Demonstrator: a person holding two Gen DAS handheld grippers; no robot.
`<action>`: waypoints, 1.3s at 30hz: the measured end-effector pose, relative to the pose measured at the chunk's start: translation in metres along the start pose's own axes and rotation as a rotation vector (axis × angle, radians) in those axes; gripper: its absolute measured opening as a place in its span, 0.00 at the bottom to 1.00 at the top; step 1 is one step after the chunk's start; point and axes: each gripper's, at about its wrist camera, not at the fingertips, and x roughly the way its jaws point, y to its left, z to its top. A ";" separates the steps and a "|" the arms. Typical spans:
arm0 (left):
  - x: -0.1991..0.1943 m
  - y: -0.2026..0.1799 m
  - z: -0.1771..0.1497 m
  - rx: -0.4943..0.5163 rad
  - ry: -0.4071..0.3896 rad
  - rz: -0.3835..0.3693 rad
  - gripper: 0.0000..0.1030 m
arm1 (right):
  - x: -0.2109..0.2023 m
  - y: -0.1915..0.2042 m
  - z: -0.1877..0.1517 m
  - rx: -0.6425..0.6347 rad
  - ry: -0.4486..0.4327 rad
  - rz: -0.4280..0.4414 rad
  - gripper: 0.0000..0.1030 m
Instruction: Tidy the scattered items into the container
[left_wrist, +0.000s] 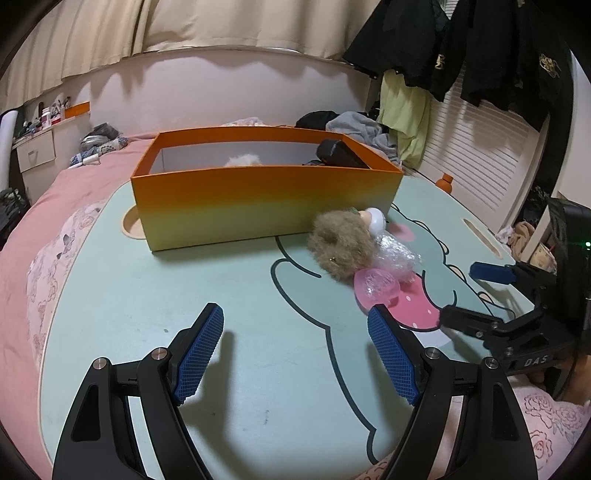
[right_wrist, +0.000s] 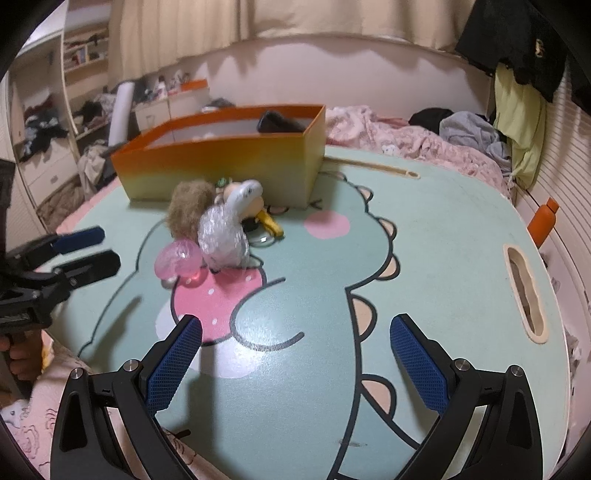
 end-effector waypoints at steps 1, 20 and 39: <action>0.000 0.000 0.000 -0.001 -0.001 0.001 0.78 | -0.004 0.000 0.001 0.002 -0.020 0.006 0.99; -0.001 -0.007 0.002 0.003 -0.002 -0.032 0.78 | 0.049 0.024 0.055 -0.022 0.057 0.266 0.33; 0.032 -0.053 0.013 0.167 0.085 -0.083 0.78 | 0.001 -0.024 0.023 0.181 -0.104 0.278 0.28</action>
